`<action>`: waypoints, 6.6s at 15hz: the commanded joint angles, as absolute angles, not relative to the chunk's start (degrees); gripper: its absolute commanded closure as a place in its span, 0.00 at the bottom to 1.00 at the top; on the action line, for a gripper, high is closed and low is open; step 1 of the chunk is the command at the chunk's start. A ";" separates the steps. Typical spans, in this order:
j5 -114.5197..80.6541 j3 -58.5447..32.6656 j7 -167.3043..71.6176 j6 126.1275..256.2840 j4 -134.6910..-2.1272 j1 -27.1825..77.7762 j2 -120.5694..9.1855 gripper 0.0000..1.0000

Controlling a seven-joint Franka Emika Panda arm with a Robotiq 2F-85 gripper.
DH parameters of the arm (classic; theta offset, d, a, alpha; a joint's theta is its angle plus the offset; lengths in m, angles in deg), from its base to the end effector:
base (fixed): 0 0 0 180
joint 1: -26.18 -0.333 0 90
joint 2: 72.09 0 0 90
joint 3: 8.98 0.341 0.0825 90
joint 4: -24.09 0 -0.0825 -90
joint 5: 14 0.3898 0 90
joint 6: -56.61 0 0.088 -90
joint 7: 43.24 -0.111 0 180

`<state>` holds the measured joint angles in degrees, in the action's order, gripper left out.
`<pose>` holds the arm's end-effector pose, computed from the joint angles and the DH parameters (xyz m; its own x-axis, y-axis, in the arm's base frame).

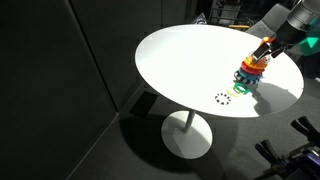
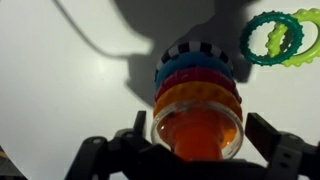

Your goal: Put the transparent ring on the table

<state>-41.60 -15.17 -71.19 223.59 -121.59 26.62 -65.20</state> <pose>0.4823 -0.0282 0.2649 0.9533 -0.1232 0.2756 -0.1583 -0.9814 0.1087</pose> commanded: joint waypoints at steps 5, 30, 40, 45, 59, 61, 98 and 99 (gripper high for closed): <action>-41.72 -14.91 -70.82 227.87 -121.60 26.23 -63.62 0.00; -37.04 -13.12 -69.63 219.70 -122.72 25.96 -72.20 0.34; -30.48 -9.17 -69.53 207.88 -120.88 27.16 -81.13 0.34; -26.08 -7.35 -67.99 207.41 -120.22 26.64 -82.48 0.34; -21.14 -4.36 -66.52 208.94 -120.35 25.09 -78.14 0.09; -21.14 -4.37 -66.52 208.94 -120.35 25.11 -78.14 0.09; -32.50 -4.31 -78.37 218.90 -125.06 25.04 -70.99 0.00; -29.46 -3.69 -77.29 217.75 -124.82 25.00 -71.39 0.00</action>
